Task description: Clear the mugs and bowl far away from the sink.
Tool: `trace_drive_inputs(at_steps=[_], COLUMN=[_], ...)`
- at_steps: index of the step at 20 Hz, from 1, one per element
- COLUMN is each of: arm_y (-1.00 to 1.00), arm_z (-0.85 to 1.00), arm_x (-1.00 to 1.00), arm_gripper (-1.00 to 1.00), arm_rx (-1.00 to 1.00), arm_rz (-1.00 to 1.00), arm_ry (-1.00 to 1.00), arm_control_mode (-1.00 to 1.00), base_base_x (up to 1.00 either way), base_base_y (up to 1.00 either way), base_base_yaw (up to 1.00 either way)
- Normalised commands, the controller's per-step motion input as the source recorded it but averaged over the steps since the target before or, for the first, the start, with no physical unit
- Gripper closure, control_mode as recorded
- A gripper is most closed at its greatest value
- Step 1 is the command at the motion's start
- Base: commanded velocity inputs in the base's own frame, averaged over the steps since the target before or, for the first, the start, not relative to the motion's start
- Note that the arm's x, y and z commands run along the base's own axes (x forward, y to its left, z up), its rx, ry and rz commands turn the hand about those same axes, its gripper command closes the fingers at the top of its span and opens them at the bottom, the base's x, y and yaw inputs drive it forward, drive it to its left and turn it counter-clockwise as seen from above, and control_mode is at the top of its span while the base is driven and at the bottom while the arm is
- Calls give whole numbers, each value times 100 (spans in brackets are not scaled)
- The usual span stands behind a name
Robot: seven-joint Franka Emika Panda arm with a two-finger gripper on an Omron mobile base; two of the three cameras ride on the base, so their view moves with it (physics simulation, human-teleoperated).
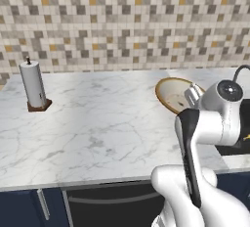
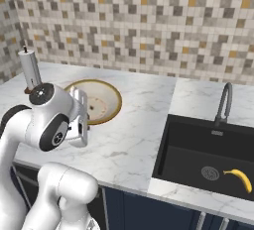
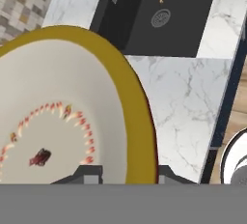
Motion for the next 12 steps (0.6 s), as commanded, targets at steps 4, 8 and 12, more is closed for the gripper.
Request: trace_drive_inputs(at_steps=[4, 8, 12], arm_y=[11, 4, 0], arm_z=[22, 22, 12], arm_x=[-31, -28, -26], arm_gripper=[100, 100, 100], arm_rx=[-1, 0, 0], arm_rz=[-4, -11, -5], arm_ry=[0, 0, 0], arm_control_mode=[-100, -100, 100], base_base_x=[0, 0, -50], base_base_y=[0, 0, 0], base_base_yaw=[0, 0, -3])
